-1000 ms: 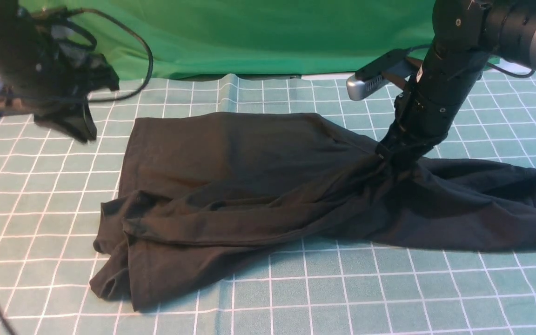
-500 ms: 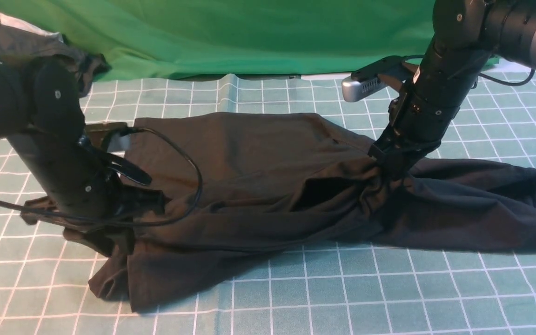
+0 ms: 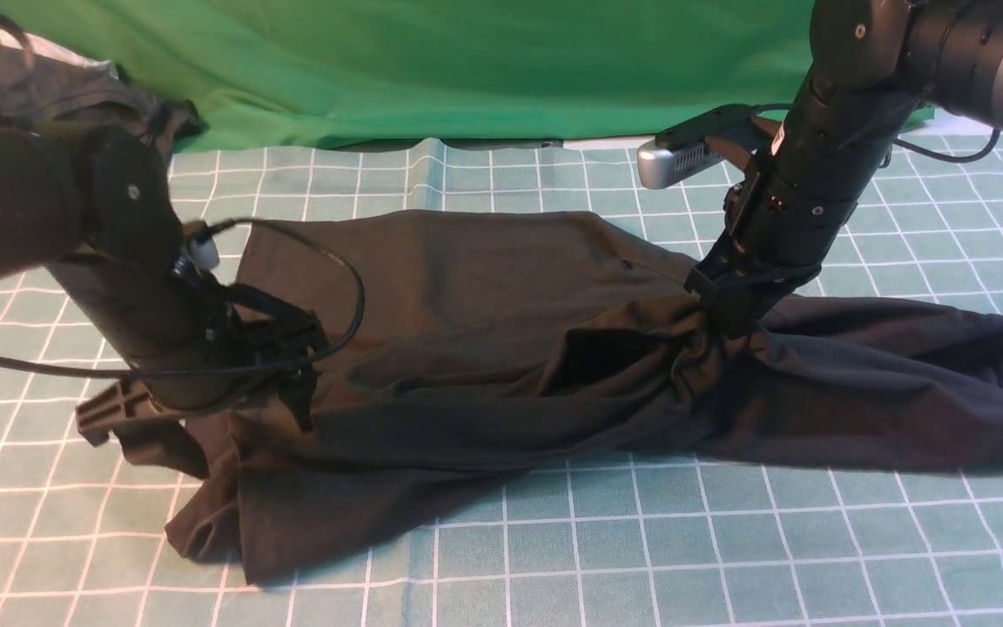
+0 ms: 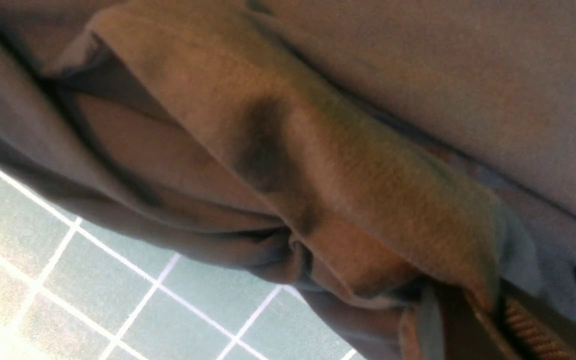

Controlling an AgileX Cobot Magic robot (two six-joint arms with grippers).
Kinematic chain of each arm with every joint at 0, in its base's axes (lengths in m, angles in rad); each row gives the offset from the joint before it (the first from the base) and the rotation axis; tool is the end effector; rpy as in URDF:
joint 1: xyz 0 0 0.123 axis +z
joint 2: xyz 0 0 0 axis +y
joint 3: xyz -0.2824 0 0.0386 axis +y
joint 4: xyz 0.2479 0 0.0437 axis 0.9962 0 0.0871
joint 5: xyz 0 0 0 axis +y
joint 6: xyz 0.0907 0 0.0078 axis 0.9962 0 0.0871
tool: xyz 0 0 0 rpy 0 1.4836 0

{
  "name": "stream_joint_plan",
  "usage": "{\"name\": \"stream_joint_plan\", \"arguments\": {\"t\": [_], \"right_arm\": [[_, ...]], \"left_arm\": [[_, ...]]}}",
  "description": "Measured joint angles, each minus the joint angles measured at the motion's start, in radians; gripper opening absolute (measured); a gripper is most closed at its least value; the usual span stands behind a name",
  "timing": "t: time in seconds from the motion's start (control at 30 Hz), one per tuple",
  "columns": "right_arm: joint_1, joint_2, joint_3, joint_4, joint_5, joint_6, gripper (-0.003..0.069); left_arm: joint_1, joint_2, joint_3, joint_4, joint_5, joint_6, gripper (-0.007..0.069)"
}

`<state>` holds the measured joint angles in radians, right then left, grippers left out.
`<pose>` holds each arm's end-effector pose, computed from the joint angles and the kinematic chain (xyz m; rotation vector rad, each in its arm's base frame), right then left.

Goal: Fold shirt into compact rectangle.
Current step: 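Grasp the near edge of the shirt at its hem and shoulder corners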

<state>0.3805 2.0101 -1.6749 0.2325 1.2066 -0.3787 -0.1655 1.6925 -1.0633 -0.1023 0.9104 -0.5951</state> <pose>0.3776 0.1722 0.2337 -1.0154 2.8312 0.3354 0.3041 -0.0582 0.1980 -0.7380 2.9670 -0.1873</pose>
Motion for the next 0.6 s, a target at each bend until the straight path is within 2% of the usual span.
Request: {"name": "stream_joint_plan", "arguments": {"t": [0.17, 0.23, 0.3, 0.4, 0.43, 0.47, 0.5, 0.6], "right_arm": [[0.0, 0.0, 0.0, 0.0, -0.001, 0.0, 0.0031], [0.0, 0.0, 0.0, 0.001, -0.001, -0.001, 0.0031], [0.0, 0.0, 0.0, 0.001, -0.001, -0.002, 0.0031], [0.0, 0.0, 0.0, 0.001, -0.001, -0.005, 0.0031], [0.0, 0.0, 0.0, 0.001, -0.001, -0.005, 0.0031], [0.0, 0.0, 0.0, 0.001, -0.001, -0.008, 0.0031], [0.0, 0.0, 0.0, 0.002, -0.001, -0.008, 0.0031], [0.0, 0.0, 0.0, 0.002, -0.001, -0.016, 0.0031]], "left_arm": [[0.0, 0.03, 0.0, 0.004, -0.071, -0.028, 0.0529], [0.0, 0.038, 0.0, 0.007, -0.074, -0.028, 0.046], [0.0, 0.042, 0.0, 0.009, -0.065, -0.023, 0.0355], [0.0, 0.042, -0.016, 0.014, -0.03, 0.029, 0.0122], [0.0, 0.042, -0.018, 0.015, -0.03, 0.031, 0.0122], [0.0, 0.039, -0.035, 0.019, -0.003, 0.047, 0.0056], [0.0, 0.035, -0.051, 0.023, 0.018, 0.054, 0.0031], [0.0, 0.023, -0.086, 0.039, 0.057, 0.061, 0.0012]]}}
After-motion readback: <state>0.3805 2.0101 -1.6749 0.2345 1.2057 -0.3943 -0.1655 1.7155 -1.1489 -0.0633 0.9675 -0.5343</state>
